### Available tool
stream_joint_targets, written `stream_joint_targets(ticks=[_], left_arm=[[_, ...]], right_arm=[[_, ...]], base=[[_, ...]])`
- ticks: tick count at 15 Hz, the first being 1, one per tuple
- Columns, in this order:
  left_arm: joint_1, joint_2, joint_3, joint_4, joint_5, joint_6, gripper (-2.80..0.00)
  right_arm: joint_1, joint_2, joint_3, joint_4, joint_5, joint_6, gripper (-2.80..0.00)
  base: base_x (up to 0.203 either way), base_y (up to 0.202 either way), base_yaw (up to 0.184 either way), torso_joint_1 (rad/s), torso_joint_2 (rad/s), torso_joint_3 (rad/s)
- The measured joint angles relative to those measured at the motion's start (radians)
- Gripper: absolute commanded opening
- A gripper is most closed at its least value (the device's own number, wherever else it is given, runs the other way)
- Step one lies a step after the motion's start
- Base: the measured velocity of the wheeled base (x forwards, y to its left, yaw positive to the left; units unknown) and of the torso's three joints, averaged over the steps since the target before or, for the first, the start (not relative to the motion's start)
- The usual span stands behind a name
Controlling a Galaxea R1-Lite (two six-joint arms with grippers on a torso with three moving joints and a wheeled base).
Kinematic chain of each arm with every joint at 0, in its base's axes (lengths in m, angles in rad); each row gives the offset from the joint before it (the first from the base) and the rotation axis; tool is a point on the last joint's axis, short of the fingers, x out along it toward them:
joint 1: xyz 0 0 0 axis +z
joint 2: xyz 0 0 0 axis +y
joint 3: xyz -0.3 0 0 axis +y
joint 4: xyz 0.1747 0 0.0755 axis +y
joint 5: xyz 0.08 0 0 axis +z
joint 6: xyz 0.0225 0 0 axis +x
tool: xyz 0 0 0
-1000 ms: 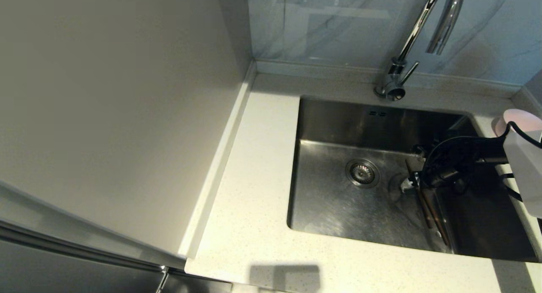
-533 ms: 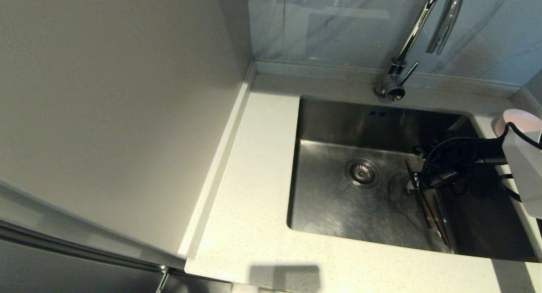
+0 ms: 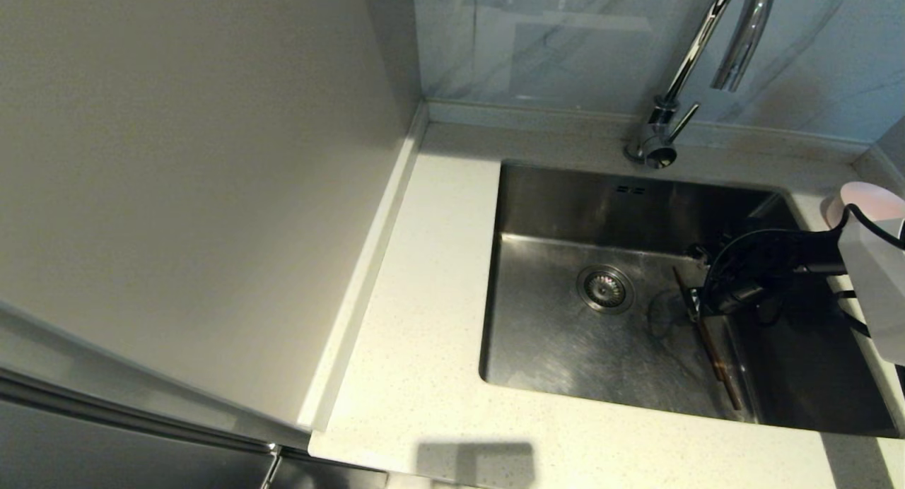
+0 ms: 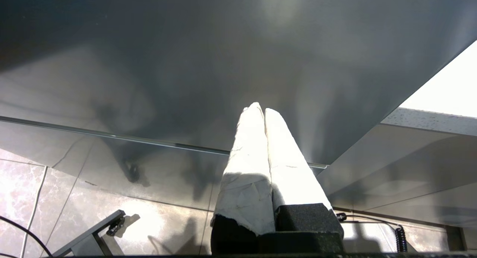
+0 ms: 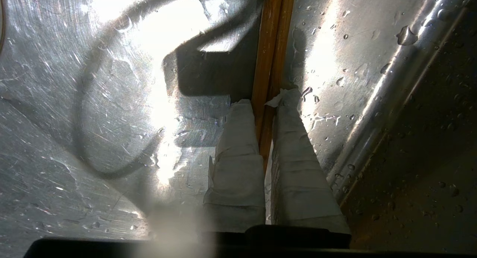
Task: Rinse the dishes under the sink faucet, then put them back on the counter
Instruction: Place the chopsticks on the bowl
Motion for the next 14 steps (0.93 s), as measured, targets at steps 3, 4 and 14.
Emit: stream_joint_targets(ticks=[3, 4, 14], left_arm=[[0.0, 0.0, 0.0, 0.0, 0.0, 0.0, -2.8], [0.0, 0.0, 0.0, 0.0, 0.0, 0.0, -2.8], [0.0, 0.0, 0.0, 0.0, 0.0, 0.0, -2.8]], right_arm=[[-0.003, -0.009, -0.004, -0.003, 0.0, 0.0, -2.8], [-0.004, -0.014, -0.005, -0.003, 0.0, 0.0, -2.8], [-0.038, -0.089, 0.015, -0.001, 0.007, 0.004, -2.8]], base=[[0.0, 0.0, 0.0, 0.0, 0.0, 0.0], [0.0, 0.0, 0.0, 0.0, 0.0, 0.0], [0.0, 0.0, 0.0, 0.0, 0.0, 0.0]])
